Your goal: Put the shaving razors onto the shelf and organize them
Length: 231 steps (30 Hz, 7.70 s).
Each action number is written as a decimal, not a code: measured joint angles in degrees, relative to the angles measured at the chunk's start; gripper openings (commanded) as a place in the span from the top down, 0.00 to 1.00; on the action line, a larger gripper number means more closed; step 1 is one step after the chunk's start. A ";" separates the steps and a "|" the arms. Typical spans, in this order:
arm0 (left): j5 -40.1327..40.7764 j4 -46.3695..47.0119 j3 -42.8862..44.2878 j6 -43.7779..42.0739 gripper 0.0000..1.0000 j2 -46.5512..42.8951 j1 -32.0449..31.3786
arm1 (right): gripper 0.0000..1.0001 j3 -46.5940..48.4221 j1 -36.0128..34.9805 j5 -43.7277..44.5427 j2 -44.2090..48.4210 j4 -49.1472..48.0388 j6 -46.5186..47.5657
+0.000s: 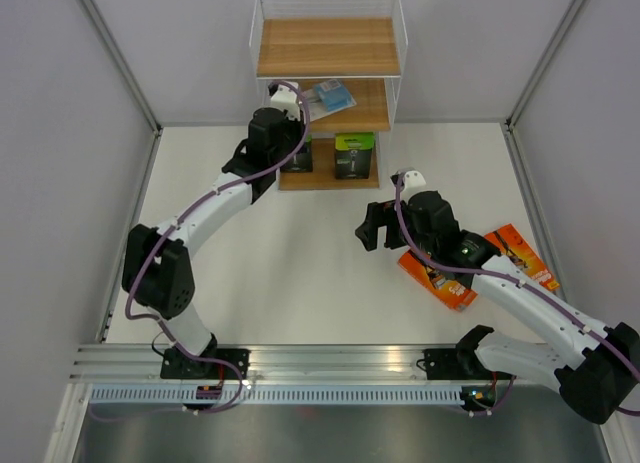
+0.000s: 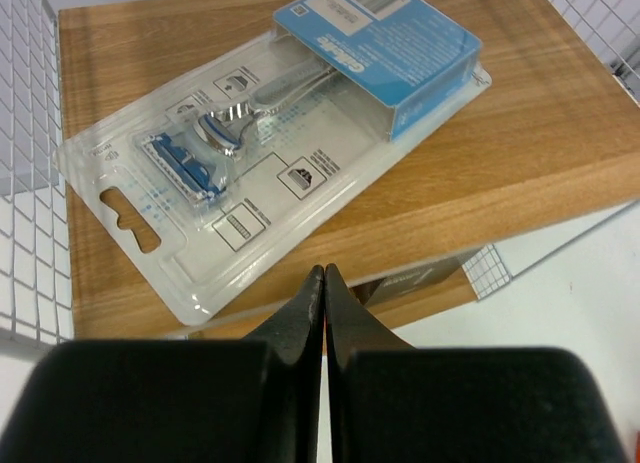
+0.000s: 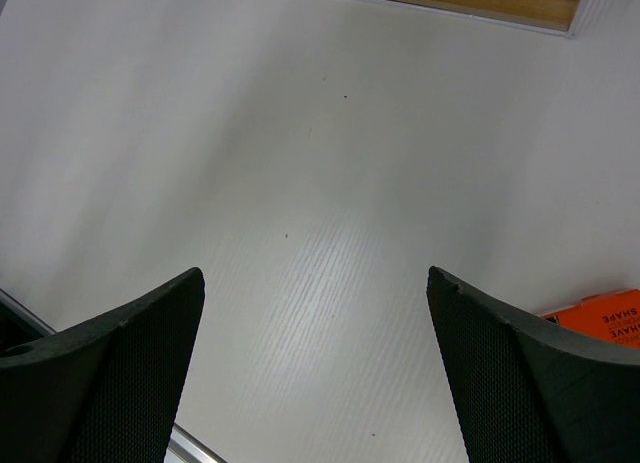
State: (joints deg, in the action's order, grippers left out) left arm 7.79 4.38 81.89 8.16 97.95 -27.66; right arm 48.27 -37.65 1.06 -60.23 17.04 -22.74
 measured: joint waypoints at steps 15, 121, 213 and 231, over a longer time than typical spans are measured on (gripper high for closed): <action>-14.62 -6.36 -7.50 10.60 0.36 -22.47 0.07 | 0.02 -0.96 1.16 18.53 3.78 15.06 -14.27; -37.92 -21.84 -27.54 17.25 0.26 -26.97 -0.11 | 0.53 -30.16 34.49 -9.14 3.74 -11.28 -27.56; -27.85 -29.59 -26.23 14.86 0.26 -22.88 -0.04 | 0.99 91.82 16.90 -37.44 -53.86 -19.47 -37.46; -27.82 -29.57 -26.23 14.88 0.26 -23.54 -0.07 | 0.99 75.58 17.44 -11.15 -48.26 -11.19 -26.27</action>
State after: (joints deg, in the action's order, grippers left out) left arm -20.03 -25.19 55.66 23.05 74.41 -27.73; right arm 123.85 -20.21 -10.09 -108.49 5.85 -49.01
